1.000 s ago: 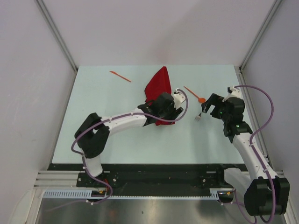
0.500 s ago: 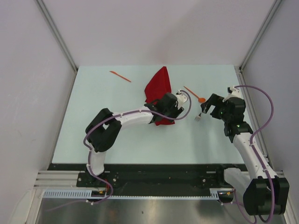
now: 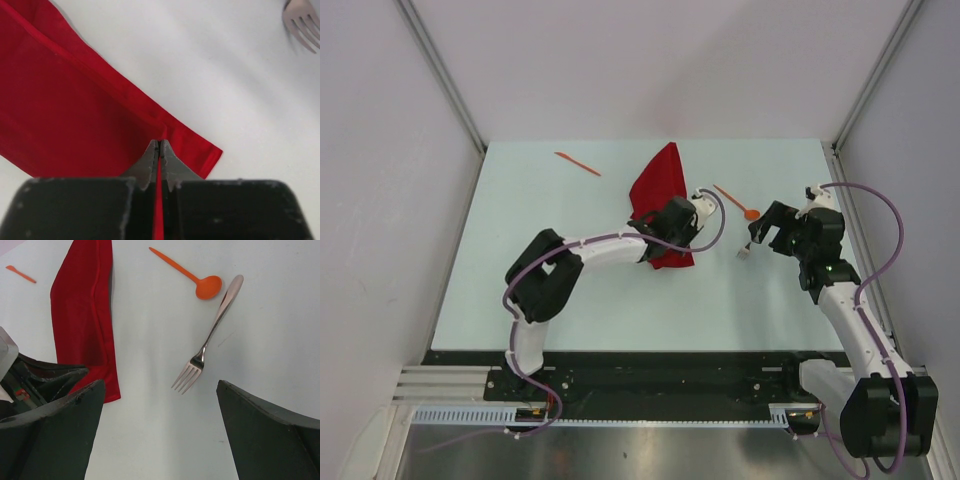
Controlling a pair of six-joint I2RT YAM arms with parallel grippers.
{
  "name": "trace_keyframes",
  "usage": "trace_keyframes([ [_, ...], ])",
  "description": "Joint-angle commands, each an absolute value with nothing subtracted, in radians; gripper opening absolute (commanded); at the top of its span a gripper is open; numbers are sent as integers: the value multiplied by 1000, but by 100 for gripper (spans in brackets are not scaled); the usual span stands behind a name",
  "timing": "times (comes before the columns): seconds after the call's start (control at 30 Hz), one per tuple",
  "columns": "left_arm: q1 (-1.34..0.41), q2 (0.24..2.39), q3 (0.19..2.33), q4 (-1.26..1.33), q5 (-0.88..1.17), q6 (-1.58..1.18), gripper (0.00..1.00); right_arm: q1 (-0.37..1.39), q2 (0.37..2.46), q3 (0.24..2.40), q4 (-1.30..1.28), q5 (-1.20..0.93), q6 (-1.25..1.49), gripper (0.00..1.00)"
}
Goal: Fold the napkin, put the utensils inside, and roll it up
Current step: Flatten the napkin out
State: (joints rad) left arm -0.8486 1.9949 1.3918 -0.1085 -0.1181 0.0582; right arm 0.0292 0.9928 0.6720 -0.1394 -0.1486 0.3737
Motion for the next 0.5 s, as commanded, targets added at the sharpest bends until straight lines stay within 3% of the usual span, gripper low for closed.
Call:
trace_keyframes([
  [0.0,-799,1956,1378,-40,-161,6,0,22,989,692,-133,-164,371,100],
  [0.2,-677,1613,1220,31,-218,-121,0,46,1038,721,-143,-219,374,98],
  [0.47,-424,1231,921,-55,-250,-271,0,355,1264,834,-183,-112,416,93],
])
